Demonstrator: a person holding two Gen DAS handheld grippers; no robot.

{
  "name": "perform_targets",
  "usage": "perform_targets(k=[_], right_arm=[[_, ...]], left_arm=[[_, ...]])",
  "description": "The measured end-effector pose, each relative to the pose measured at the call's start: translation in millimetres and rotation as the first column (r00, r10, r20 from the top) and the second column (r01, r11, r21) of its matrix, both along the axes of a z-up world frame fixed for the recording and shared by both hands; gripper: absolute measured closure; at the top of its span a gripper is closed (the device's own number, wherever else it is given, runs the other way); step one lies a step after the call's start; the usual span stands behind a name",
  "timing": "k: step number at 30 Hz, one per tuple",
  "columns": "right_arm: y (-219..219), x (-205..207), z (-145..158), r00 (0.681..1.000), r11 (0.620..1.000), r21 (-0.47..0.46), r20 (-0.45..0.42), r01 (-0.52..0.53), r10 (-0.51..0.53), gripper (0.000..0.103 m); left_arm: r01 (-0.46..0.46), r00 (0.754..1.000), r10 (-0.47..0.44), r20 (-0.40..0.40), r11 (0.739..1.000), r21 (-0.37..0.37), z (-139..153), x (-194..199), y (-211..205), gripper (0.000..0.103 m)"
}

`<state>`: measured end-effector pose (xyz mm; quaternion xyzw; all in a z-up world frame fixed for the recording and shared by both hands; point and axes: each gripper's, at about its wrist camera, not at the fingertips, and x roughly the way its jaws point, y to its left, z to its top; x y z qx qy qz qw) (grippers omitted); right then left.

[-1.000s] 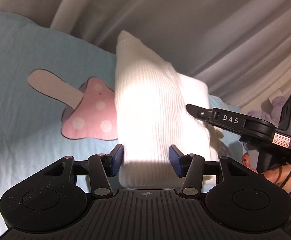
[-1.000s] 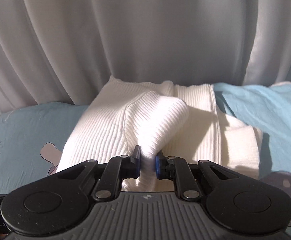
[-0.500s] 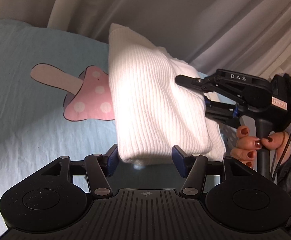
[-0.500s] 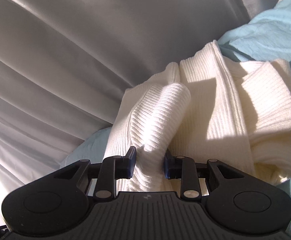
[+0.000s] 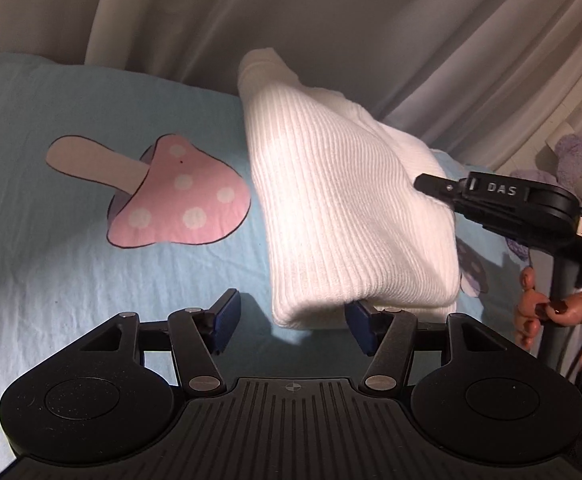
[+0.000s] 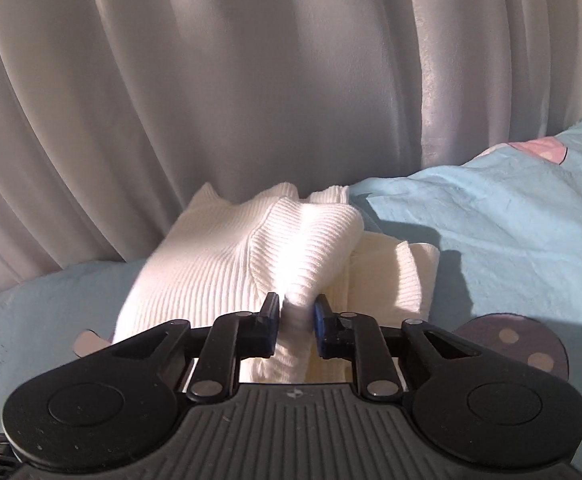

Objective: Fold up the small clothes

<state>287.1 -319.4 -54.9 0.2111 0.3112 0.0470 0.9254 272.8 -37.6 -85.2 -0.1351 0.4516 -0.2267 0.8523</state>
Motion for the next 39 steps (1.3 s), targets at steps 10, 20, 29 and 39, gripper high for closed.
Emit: perform_targets(k=[10, 20, 29, 39], right_arm=[[-25, -58, -53, 0.99, 0.883, 0.469, -0.135, 0.034, 0.034, 0.059], [-25, -68, -45, 0.995, 0.885, 0.455, -0.062, 0.096, -0.076, 0.093], [-35, -59, -36, 0.999, 0.929, 0.37, -0.052, 0.024, -0.005, 0.057], [-34, 9, -55, 0.985, 0.864, 0.502, -0.165, 0.042, 0.048, 0.068]], left_arm=[[-0.029, 1.0, 0.029, -0.001, 1.0, 0.004, 1, -3, 0, 0.041], [-0.033, 0.999, 0.033, -0.013, 0.999, 0.031, 6, -3, -2, 0.041], [0.012, 0.999, -0.01, -0.032, 0.999, 0.051, 24, -2, 24, 0.04], [-0.052, 0.999, 0.053, -0.009, 0.997, 0.054, 23, 25, 16, 0.039]])
